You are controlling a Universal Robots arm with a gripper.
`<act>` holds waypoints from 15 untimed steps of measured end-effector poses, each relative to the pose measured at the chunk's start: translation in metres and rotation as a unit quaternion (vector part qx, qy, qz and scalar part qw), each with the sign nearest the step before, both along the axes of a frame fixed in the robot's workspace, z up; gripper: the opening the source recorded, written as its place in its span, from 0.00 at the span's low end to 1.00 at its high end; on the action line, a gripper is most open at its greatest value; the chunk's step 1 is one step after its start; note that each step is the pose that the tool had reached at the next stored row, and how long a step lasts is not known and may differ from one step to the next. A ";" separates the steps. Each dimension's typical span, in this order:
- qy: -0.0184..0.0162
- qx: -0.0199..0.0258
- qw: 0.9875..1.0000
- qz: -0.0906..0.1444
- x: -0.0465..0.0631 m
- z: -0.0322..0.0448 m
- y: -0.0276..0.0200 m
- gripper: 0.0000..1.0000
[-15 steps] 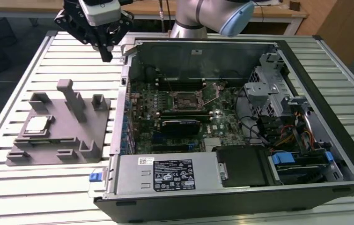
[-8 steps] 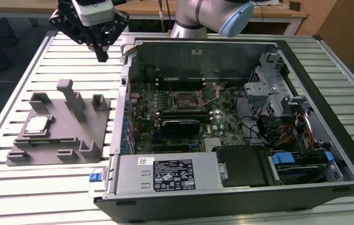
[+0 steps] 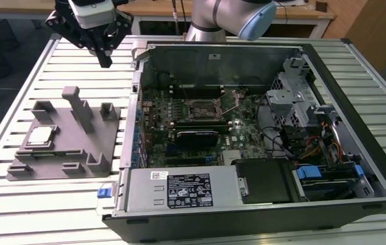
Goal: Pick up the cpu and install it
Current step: 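Reach for the cpu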
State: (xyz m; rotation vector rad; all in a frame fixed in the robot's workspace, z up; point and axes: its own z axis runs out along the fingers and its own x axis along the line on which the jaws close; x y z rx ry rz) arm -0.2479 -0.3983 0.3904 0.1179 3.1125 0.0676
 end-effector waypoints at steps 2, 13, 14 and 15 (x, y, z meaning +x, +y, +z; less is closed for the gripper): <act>0.000 0.000 1.000 0.000 -0.003 0.0000 0.0000 0.11; 0.000 0.000 1.000 0.000 -0.017 -0.0003 0.0001 0.11; 0.000 0.000 1.000 0.000 -0.018 -0.0003 0.0001 0.11; 0.000 0.000 1.000 0.000 -0.019 -0.0003 0.0001 0.11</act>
